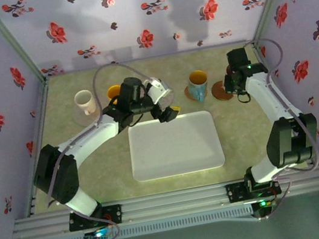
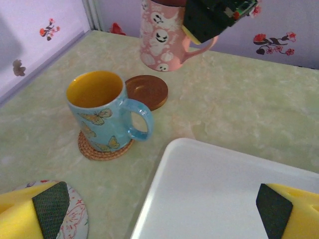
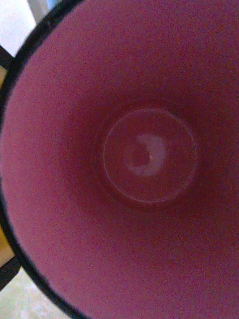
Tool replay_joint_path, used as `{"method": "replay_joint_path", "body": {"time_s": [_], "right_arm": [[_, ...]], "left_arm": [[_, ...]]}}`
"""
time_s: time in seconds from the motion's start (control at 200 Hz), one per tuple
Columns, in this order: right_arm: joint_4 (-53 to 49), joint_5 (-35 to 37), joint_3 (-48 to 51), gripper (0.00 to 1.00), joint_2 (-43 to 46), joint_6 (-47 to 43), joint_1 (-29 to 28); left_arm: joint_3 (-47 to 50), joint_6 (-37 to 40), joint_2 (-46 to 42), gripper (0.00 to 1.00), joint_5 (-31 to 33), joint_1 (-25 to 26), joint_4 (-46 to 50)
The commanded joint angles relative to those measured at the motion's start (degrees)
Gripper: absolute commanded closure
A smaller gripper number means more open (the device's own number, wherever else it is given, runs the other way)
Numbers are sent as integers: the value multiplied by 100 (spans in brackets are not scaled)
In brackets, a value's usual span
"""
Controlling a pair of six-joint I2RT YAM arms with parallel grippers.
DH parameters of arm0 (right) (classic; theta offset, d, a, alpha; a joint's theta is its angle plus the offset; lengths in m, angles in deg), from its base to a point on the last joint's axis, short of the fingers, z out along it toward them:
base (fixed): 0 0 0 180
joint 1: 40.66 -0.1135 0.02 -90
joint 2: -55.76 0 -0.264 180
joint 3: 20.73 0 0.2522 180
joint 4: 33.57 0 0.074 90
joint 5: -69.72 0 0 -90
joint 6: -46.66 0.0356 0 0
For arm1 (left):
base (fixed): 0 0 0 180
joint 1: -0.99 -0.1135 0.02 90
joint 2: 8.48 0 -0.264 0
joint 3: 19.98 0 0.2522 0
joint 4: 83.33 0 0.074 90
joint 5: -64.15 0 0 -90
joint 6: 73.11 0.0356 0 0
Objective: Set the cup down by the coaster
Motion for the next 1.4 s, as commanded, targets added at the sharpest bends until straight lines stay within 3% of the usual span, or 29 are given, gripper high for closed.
{"method": "replay_joint_path", "body": {"time_s": [0.0,0.81,1.395], "right_arm": [[691,-74,-183,100,-118,-54,70],[671,-184,-767,100,-1352,-577,92],[632,-207,-913,100,-1779,-699,75]], "left_arm": [[-139,-64,96,0,94,99,-181],[932,-429,-314,0,558,504,-950],[1026,-459,-341,0,607,557,-965]]}}
